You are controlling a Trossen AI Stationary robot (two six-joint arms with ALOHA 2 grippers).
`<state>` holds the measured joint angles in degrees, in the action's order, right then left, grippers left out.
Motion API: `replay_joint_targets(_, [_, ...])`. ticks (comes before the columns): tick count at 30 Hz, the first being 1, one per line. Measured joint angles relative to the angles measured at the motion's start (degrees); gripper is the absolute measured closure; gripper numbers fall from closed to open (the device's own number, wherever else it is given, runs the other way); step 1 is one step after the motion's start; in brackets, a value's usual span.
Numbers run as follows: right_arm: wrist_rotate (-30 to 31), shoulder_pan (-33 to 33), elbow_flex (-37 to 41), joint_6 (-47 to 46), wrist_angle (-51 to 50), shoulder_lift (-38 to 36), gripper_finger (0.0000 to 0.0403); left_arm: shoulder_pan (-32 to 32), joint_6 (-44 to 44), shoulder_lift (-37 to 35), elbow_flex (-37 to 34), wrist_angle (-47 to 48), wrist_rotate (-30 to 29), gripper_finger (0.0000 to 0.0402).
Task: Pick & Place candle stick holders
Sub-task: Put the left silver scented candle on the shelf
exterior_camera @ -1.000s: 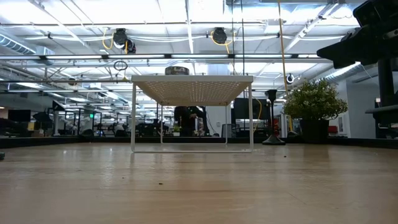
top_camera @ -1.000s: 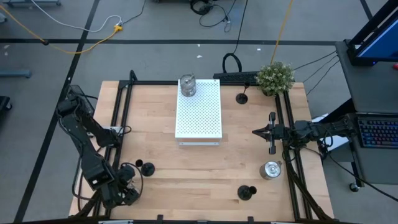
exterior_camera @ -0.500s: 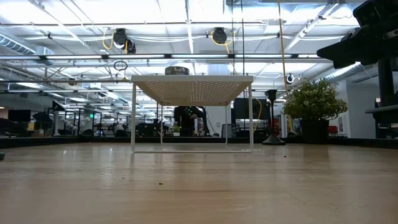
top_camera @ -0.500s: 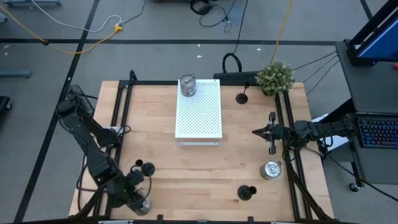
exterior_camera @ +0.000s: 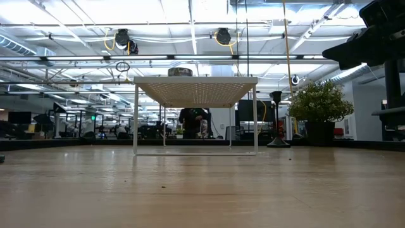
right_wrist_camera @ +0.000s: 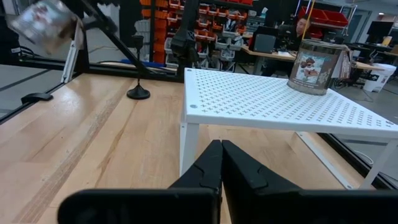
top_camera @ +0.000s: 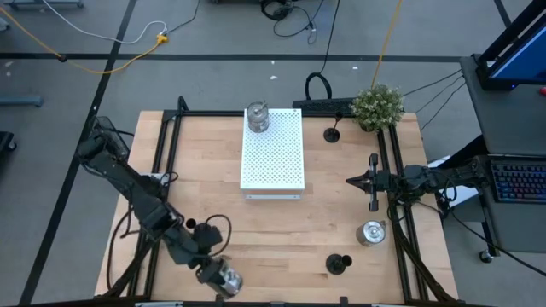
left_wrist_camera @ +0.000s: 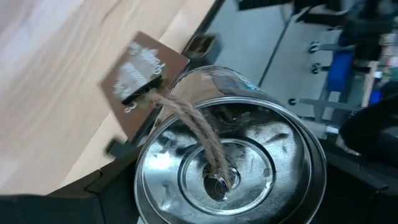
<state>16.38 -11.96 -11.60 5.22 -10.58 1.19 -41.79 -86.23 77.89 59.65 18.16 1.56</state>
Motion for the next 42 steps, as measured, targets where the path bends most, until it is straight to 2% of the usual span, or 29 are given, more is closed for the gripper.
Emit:
replay_joint_targets(7, [0.00,-0.01,0.00,0.01,-0.01,0.00,0.0403,7.52,10.99,0.00,7.87,1.93,-0.23,0.0046])
replay_joint_targets(14, [-0.01,0.00,0.00,-0.01,-0.01,0.01,0.0403,15.66,20.26,0.00,16.65,13.15,-0.55,0.0046])
replay_joint_targets(21, [-0.01,0.00,0.00,0.00,0.00,0.01,0.0403,24.43,29.72,0.00,24.98,24.89,-4.92,0.0046])
replay_joint_targets(27, [-0.02,-0.01,0.00,0.01,-0.01,0.00,0.0403,32.31,35.79,0.00,27.13,30.30,-7.20,0.0046])
replay_joint_targets(38, [-0.02,0.01,0.00,0.01,0.01,0.02,0.0403,47.18,46.98,0.65,27.22,28.16,-7.29,0.0046])
replay_joint_targets(42, [-0.02,0.00,0.00,0.00,0.00,0.01,0.0403,50.83,50.83,2.89,30.70,27.81,-6.95,0.0046])
